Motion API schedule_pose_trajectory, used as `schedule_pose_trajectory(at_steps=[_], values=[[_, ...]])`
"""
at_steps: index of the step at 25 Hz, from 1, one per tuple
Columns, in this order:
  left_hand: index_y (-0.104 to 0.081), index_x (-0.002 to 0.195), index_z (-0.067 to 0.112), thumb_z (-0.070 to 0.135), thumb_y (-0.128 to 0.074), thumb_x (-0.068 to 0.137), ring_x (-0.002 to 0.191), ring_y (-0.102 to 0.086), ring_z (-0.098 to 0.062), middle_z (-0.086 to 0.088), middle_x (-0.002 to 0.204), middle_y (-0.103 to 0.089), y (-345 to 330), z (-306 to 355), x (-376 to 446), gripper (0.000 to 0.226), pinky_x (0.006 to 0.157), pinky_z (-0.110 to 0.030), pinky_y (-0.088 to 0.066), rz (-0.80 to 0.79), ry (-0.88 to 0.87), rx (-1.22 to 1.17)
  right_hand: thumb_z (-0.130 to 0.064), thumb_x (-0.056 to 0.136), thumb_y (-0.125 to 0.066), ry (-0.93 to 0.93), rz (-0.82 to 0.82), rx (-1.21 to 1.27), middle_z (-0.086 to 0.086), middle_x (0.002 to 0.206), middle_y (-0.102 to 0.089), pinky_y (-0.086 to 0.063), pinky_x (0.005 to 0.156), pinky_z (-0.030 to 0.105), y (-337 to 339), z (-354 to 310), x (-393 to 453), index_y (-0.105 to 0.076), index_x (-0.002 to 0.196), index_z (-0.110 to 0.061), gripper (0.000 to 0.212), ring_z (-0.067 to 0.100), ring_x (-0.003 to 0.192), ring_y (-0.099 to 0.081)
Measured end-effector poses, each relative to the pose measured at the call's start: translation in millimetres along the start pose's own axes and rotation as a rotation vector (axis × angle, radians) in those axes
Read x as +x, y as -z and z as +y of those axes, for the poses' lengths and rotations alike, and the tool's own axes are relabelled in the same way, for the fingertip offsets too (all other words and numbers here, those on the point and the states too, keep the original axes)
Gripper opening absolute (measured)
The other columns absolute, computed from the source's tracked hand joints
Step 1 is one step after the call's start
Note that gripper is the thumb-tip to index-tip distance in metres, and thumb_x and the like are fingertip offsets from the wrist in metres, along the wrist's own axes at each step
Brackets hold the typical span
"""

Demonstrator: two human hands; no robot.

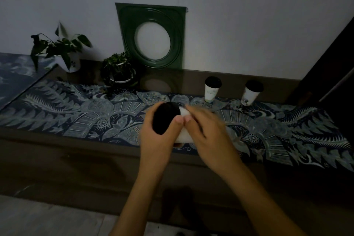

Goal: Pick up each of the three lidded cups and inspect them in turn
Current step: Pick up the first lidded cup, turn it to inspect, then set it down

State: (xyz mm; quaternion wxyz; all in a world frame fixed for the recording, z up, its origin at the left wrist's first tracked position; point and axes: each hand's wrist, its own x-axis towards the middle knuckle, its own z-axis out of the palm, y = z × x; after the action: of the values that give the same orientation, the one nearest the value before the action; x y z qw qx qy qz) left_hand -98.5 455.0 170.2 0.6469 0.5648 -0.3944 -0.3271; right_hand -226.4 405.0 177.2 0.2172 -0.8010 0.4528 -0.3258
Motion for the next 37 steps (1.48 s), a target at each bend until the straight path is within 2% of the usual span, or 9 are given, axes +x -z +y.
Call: schedule_pose_trajectory(at_steps=[3, 6, 9, 12, 18, 22, 25, 28, 37], values=[[-0.052, 0.135, 0.029, 0.076, -0.057, 0.075, 0.113, -0.059, 0.004, 0.010, 0.127, -0.058, 4, -12, 1, 0.076, 0.090, -0.017, -0.051, -0.087, -0.069, 0.139, -0.057, 0.095, -0.024, -0.066, -0.029, 0.252, -0.008, 0.136, -0.053, -0.035, 0.110, 0.045, -16, 0, -6, -0.047, 0.140, -0.026, 0.059, 0.011, 0.129, -0.046], [-0.048, 0.139, 0.038, 0.067, -0.036, 0.095, 0.126, -0.051, 0.002, 0.011, 0.140, -0.051, 6, -27, -3, 0.054, 0.104, -0.026, -0.046, -0.167, 0.000, 0.125, -0.068, 0.090, -0.031, -0.178, -0.083, 0.442, -0.008, 0.142, -0.050, -0.036, 0.113, 0.042, -27, 14, -9, -0.046, 0.143, -0.026, 0.069, 0.006, 0.133, -0.044], [-0.045, 0.141, 0.038, 0.035, -0.037, 0.108, 0.122, -0.056, -0.003, 0.010, 0.135, -0.053, 7, -42, -8, 0.035, 0.100, -0.029, -0.049, -0.137, 0.076, 0.023, -0.062, 0.092, -0.037, -0.250, -0.118, 0.453, -0.004, 0.145, -0.048, -0.038, 0.113, 0.041, -36, 30, -9, -0.047, 0.143, -0.029, 0.061, 0.007, 0.134, -0.043], [-0.049, 0.139, 0.030, 0.018, -0.042, 0.107, 0.119, -0.063, -0.019, -0.006, 0.128, -0.060, 10, -67, -11, 0.036, 0.097, -0.037, -0.054, -0.048, 0.174, -0.132, -0.070, 0.089, -0.039, -0.346, -0.186, 0.554, -0.005, 0.143, -0.051, -0.040, 0.111, 0.042, -43, 47, -13, -0.049, 0.139, -0.039, 0.059, 0.008, 0.133, -0.046], [-0.069, 0.122, 0.008, 0.032, -0.049, 0.101, 0.124, -0.063, -0.033, -0.015, 0.125, -0.071, 12, -108, -23, 0.038, 0.105, -0.048, -0.048, 0.019, 0.425, -0.367, -0.046, 0.092, -0.048, -0.455, -0.199, 0.895, -0.002, 0.132, -0.065, -0.048, 0.103, 0.029, -66, 66, -37, -0.058, 0.134, -0.020, 0.050, 0.008, 0.123, -0.059], [-0.065, 0.130, 0.012, 0.029, -0.050, 0.104, 0.128, -0.059, -0.036, -0.016, 0.132, -0.068, 16, -140, -22, 0.035, 0.106, -0.063, -0.043, 0.002, 0.607, -0.397, -0.044, 0.087, -0.055, -0.662, -0.122, 1.096, 0.006, 0.125, -0.070, -0.050, 0.102, 0.045, -93, 88, -48, -0.062, 0.128, -0.015, 0.051, 0.022, 0.120, -0.063], [-0.065, 0.131, 0.008, 0.025, -0.055, 0.101, 0.125, -0.062, -0.036, -0.017, 0.131, -0.068, 16, -160, -23, 0.035, 0.105, -0.058, -0.048, 0.018, 0.623, -0.365, -0.040, 0.089, -0.054, -0.758, -0.117, 1.152, 0.010, 0.129, -0.067, -0.046, 0.106, 0.050, -111, 107, -54, -0.059, 0.132, -0.011, 0.052, 0.026, 0.123, -0.061], [-0.066, 0.127, 0.007, 0.020, -0.056, 0.101, 0.121, -0.065, -0.035, -0.019, 0.128, -0.070, 15, -179, -22, 0.031, 0.102, -0.051, -0.052, 0.066, 0.658, -0.341, -0.030, 0.098, -0.047, -0.824, -0.142, 1.188, 0.014, 0.134, -0.062, -0.048, 0.103, 0.042, -125, 121, -58, -0.054, 0.135, -0.008, 0.044, 0.028, 0.125, -0.059], [-0.063, 0.130, 0.004, 0.015, -0.057, 0.100, 0.124, -0.062, -0.038, -0.022, 0.129, -0.068, 17, -212, -24, 0.032, 0.105, -0.054, -0.049, 0.094, 0.735, -0.320, -0.021, 0.102, -0.043, -0.926, -0.151, 1.184, 0.012, 0.124, -0.068, -0.048, 0.103, 0.042, -149, 142, -64, -0.064, 0.119, -0.012, 0.028, 0.029, 0.122, -0.061]])
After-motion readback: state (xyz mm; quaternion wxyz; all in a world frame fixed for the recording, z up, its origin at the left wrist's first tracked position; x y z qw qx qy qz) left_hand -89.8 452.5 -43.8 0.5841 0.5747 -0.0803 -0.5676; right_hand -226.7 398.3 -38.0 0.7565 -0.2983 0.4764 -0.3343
